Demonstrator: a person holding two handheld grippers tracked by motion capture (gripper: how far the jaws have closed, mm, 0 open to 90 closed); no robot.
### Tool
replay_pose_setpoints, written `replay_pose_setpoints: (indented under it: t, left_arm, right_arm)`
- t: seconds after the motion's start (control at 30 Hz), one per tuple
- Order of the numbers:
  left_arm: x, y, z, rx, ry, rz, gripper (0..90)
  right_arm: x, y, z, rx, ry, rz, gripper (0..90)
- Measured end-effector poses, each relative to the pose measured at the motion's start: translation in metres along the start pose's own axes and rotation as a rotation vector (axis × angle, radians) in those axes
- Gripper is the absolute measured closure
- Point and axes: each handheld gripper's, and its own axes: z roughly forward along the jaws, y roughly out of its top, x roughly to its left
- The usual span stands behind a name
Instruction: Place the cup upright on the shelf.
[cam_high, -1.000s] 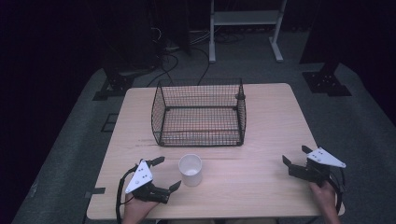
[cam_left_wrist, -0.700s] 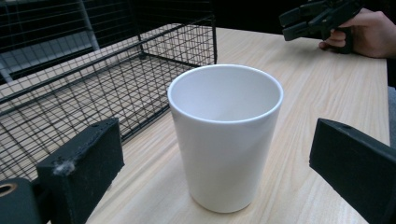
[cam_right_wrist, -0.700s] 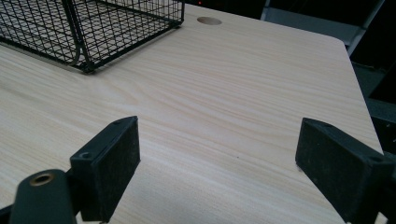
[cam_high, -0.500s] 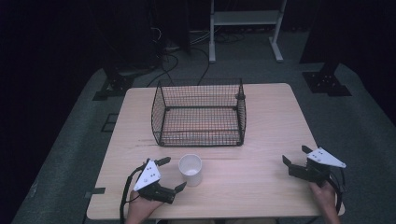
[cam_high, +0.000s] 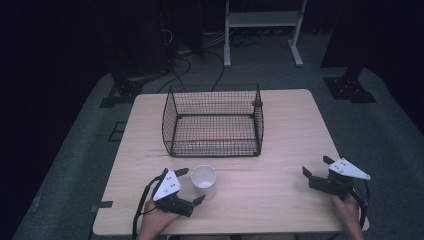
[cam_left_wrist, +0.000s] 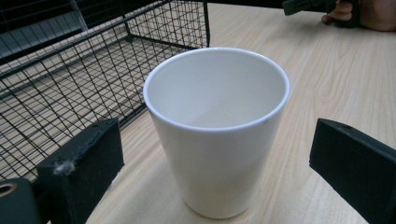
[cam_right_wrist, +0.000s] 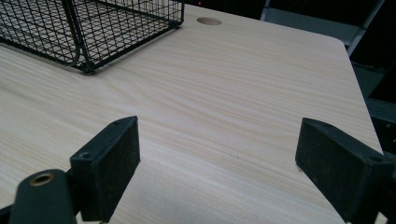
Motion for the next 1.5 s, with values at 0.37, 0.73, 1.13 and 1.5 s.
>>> replay_pose_setpoints:
  t: [0.37, 0.73, 1.13, 1.5]
  left_arm:
    - [0.004, 0.001, 0.013, 0.066, -0.027, 0.004, 2.2]
    - [0.003, 0.009, 0.027, 0.108, -0.05, 0.015, 4.0]
    - [0.006, 0.012, 0.038, 0.164, -0.07, 0.011, 10.4]
    - [0.006, 0.015, 0.042, 0.184, -0.09, 0.025, 19.1]
  right_arm:
    - [0.0, 0.0, 0.0, 0.0, -0.001, 0.0, 13.1]
    - [0.0, 0.0, 0.0, -0.001, -0.003, -0.004, 13.1]
    - [0.001, 0.0, 0.0, -0.003, 0.0, -0.007, 13.0]
    - [0.001, 0.0, 0.0, -0.004, 0.001, -0.008, 13.0]
